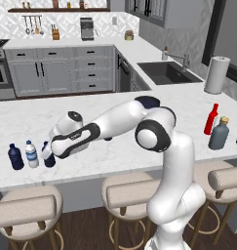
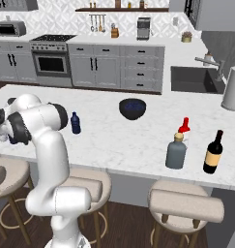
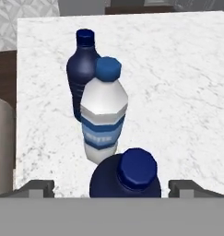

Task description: Move the plastic bottles in the middle to the plastics group, and the glass bottles in the middle to the glass group.

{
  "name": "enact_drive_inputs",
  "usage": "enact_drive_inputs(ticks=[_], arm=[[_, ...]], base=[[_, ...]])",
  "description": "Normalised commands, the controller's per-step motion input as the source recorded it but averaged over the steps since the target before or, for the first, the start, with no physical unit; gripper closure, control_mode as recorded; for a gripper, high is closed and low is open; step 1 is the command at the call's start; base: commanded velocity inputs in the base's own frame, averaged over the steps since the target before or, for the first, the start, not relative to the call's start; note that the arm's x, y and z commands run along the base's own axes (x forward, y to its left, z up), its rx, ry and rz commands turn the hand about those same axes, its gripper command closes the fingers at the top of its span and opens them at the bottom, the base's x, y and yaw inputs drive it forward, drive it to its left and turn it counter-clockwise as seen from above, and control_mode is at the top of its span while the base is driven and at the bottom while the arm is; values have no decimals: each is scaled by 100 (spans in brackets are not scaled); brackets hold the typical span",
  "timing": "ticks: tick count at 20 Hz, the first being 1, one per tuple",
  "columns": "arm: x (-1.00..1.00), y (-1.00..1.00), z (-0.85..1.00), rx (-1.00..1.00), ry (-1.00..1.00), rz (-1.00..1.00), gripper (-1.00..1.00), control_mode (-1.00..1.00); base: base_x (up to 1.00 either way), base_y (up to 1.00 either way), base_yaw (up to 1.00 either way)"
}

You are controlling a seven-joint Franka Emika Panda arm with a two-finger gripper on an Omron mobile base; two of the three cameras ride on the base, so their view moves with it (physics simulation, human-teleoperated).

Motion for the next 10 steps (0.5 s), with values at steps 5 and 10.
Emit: enact_drive_inputs(ticks=[5,10], arm=[[-13,-12,50,5,0,0,-100,-100],[-20,-32,53,0,0,-1,-100,-100]], base=[[0,0,0],[0,0,0]])
